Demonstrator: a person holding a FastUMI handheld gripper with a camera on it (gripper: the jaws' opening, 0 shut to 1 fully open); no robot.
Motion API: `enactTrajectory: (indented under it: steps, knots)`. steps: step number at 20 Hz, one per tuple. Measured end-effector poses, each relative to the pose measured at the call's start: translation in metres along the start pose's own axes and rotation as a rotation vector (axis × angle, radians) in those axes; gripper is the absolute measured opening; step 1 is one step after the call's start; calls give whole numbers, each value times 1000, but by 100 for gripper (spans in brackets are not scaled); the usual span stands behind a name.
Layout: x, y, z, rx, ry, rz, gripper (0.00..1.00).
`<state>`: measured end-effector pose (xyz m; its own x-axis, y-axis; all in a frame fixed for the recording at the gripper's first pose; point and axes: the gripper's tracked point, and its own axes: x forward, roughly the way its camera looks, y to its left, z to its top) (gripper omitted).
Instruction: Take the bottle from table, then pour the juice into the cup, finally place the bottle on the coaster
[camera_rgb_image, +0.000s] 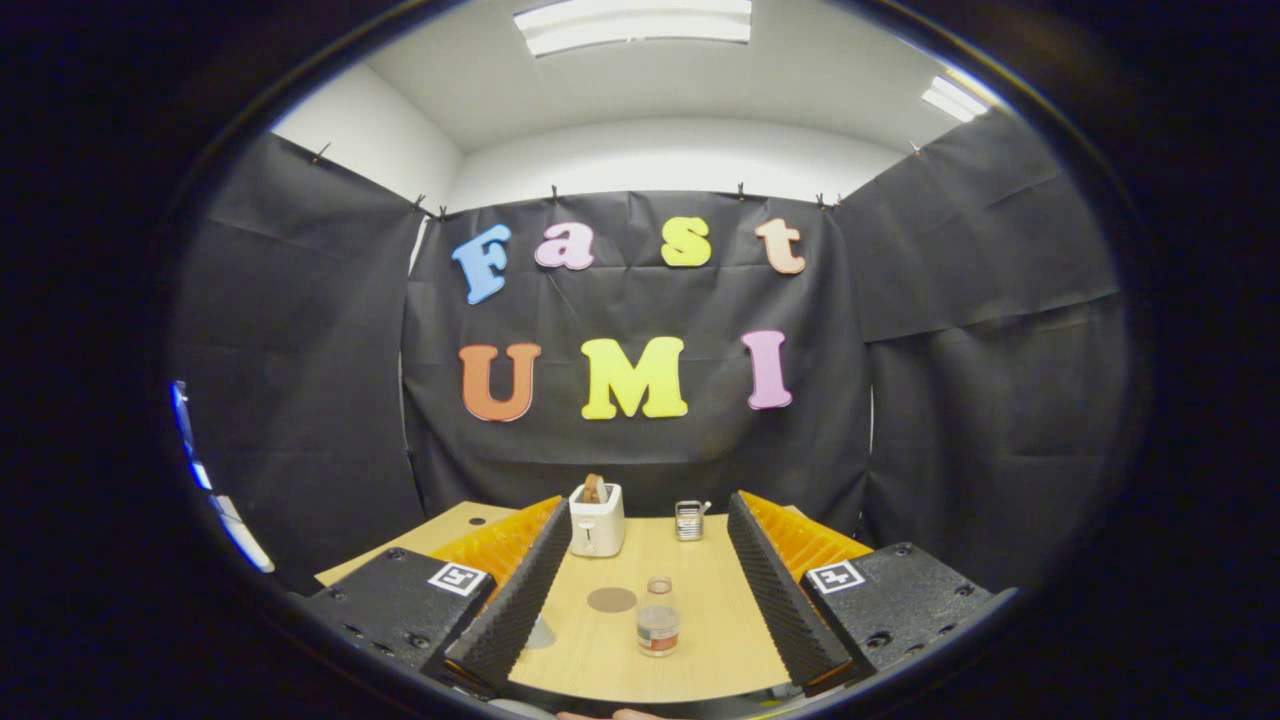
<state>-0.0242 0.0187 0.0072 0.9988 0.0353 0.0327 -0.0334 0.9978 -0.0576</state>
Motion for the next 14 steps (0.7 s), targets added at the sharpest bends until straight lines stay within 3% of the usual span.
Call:
enactTrajectory:
  steps: [14]
  knots:
    - [9, 11, -23, -13, 12, -1, 100]
